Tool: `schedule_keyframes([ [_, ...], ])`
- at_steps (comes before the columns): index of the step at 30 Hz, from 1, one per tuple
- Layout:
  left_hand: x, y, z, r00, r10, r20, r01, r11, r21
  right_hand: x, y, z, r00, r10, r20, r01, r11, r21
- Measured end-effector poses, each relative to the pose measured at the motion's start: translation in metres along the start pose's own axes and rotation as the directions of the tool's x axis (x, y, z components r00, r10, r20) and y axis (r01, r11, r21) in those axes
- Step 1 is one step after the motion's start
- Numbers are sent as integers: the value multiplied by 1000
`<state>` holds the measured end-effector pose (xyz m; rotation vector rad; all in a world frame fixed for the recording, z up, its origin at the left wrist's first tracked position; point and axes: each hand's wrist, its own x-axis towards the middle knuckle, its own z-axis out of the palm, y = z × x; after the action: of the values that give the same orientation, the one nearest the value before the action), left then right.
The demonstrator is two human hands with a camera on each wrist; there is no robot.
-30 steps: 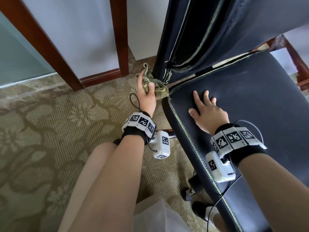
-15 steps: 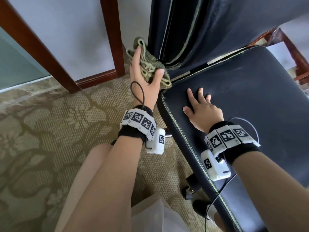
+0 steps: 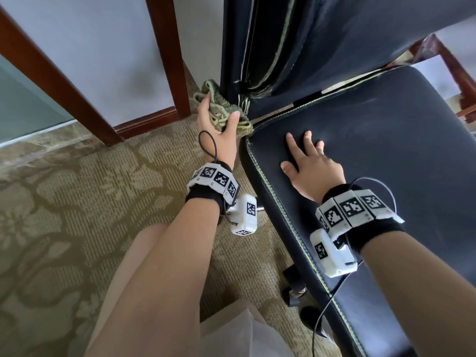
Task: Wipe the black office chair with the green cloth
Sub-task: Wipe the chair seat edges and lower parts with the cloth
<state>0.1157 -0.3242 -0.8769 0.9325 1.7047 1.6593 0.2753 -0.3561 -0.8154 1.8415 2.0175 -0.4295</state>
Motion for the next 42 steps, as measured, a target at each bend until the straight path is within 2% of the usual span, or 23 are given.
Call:
schedule_keyframes([
  [5, 3, 15, 2, 1000, -12, 4, 12, 996, -91, 0, 1, 0, 1000, -5, -11, 5, 1000, 5],
  [9, 8, 26, -2, 989, -101, 112, 114, 986, -119, -1, 1, 0, 1000, -5, -11, 5, 1000, 6],
  [11, 8, 28, -5, 987, -100, 126, 112, 990, -90, -1, 1, 1, 1000, -5, -16, 5, 1000, 6],
  [16, 3, 49, 3, 996, 89, -28, -92, 988, -123, -2, 0, 1, 1000, -4, -31, 5, 1000, 17],
  [17, 2, 54, 6, 995, 94, -45, -99, 987, -126, -2, 1, 1, 1000, -4, -31, 5, 1000, 16],
  [19, -1, 63, 6, 1000, -6, -31, 1, 990, -139, -2, 1, 2, 1000, -4, -29, 5, 1000, 17],
  [21, 0, 64, -2, 985, -133, 111, 146, 982, -121, -2, 1, 2, 1000, -5, -29, 5, 1000, 20],
  [22, 3, 62, -8, 964, -157, 215, 178, 981, -78, -1, 2, 2, 1000, -4, -30, 5, 1000, 20],
  [24, 10, 59, -23, 894, -166, 416, 140, 986, 93, -2, 2, 1, 1000, -4, -31, 5, 1000, 19],
  [25, 14, 57, -29, 861, -172, 478, 94, 978, 184, -2, 2, 1, 1000, -4, -31, 5, 1000, 19],
  [27, 19, 52, -32, 847, -156, 509, 18, 964, 264, -2, 1, 1, 1000, -4, -30, 5, 1000, 19],
  [29, 18, 46, -24, 908, -81, 412, -14, 975, 221, -2, 1, 1, 999, -3, -36, 4, 1000, 19],
  [31, 12, 43, -13, 969, 6, 245, -39, 990, 132, -3, 1, 2, 999, -5, -42, 6, 1000, 25],
  [32, 10, 41, -10, 984, 36, 174, -53, 995, 90, -3, 2, 2, 999, -7, -44, 8, 1000, 28],
  [35, 13, 33, -6, 995, 87, 56, -87, 996, 6, -3, 3, 3, 999, -13, -46, 14, 1000, 26],
  [37, 15, 29, -7, 998, 55, 20, -55, 998, -24, -3, 4, 4, 999, -17, -49, 18, 1000, 25],
  [39, 16, 29, -6, 999, 41, 27, -40, 998, -38, -3, 4, 4, 999, -19, -51, 20, 999, 26],
  [42, 19, 30, -3, 996, 83, 41, -79, 993, -84, -3, 4, 4, 998, -21, -55, 22, 999, 26],
])
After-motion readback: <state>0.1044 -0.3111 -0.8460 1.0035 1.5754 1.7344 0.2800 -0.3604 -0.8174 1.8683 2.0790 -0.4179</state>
